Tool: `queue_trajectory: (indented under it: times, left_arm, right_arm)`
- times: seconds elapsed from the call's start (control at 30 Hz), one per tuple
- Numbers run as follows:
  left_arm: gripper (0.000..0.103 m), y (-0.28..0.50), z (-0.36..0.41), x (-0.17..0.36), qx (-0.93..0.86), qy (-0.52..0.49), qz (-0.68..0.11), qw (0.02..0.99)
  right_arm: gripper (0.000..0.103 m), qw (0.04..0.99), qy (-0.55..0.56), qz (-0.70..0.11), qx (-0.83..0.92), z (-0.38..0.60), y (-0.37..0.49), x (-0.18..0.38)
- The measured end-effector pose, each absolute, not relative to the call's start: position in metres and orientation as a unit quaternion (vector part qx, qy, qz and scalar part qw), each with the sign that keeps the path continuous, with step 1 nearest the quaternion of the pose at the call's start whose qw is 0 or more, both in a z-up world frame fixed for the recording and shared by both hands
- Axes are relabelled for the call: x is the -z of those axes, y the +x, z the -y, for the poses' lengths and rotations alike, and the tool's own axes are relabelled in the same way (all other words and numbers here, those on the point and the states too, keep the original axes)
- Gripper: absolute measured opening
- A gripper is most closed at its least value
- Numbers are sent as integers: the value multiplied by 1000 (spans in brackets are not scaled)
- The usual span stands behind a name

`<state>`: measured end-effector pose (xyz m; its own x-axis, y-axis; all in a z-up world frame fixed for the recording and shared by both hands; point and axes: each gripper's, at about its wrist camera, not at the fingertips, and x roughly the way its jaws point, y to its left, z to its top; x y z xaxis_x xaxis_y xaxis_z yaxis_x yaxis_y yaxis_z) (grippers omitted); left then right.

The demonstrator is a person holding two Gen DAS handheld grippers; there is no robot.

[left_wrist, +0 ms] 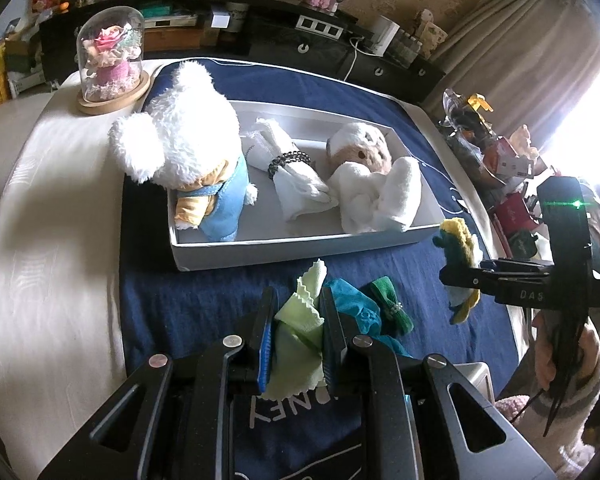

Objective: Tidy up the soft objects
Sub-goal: 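Lower the pale green cloth into the tray and open the left gripper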

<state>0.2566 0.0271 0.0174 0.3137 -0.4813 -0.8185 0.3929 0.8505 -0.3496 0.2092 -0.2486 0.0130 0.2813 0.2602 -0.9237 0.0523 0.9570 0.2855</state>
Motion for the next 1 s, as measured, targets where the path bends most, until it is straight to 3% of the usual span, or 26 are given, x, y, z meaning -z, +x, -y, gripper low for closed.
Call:
queue_trajectory:
  times: [0.17,0.6,1.0]
  left_arm:
    - [18,255,-26,-38,270,-55,-501,820]
    - [18,276,16,-167,302,-75,-369,876]
    - [18,326,20,-109,259,-75,-376,886]
  right_arm:
    - [103,802,142,-576,-70,240,212,-21]
    - [103,813,185,-548,-68,254,217,-32]
    - [103,813,196,-545,-63,253,220,-29]
